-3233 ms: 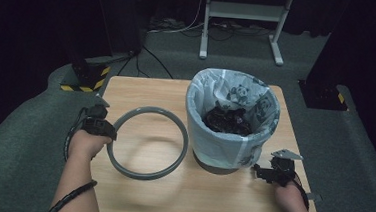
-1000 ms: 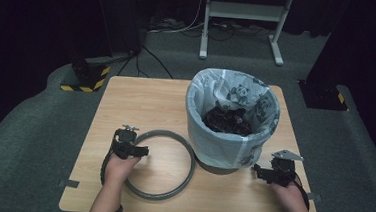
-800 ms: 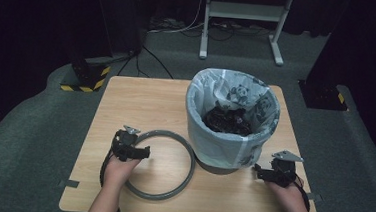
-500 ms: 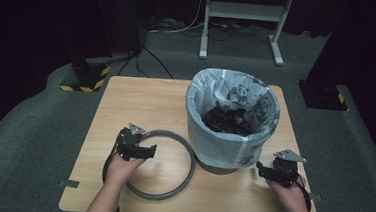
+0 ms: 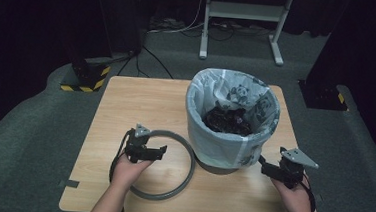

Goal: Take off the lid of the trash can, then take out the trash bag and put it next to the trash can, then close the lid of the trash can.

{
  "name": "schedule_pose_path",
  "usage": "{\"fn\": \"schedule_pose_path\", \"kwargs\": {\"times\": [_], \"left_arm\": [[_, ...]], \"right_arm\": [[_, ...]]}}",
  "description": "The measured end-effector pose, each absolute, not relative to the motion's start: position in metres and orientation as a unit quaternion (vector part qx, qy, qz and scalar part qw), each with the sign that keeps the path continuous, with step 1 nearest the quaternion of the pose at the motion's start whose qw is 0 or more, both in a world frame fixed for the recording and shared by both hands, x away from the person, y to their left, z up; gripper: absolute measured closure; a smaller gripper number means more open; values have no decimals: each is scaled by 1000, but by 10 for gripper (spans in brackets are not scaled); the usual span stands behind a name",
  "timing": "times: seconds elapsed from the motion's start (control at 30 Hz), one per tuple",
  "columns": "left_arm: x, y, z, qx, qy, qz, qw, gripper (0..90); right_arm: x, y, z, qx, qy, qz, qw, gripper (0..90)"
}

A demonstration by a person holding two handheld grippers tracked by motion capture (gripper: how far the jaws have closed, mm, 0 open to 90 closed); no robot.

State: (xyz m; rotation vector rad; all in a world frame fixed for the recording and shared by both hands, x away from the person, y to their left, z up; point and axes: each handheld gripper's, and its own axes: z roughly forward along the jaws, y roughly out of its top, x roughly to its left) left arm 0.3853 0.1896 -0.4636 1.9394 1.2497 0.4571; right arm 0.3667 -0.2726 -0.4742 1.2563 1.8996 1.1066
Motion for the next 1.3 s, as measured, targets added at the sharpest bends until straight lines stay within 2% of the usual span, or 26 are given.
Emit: {"fn": "schedule_pose_path", "kwargs": {"times": [0.17, 0.37, 0.57, 0.8, 1.3], "left_arm": [[386, 185, -459, 746, 488, 183, 414, 144], [385, 172, -456, 764, 453, 185, 421, 135], [378, 166, -446, 743, 457, 179, 456, 135], [373, 162, -437, 741, 436, 197, 471, 134], [363, 164, -418, 700, 419, 229, 531, 128]], "right_arm": [[364, -276, -470, 464, 713, 425, 310, 136], [357, -280, -461, 454, 699, 434, 342, 135], [348, -282, -450, 431, 692, 453, 361, 134], [345, -281, -442, 418, 682, 467, 376, 134], [335, -280, -421, 401, 660, 496, 396, 133]]}}
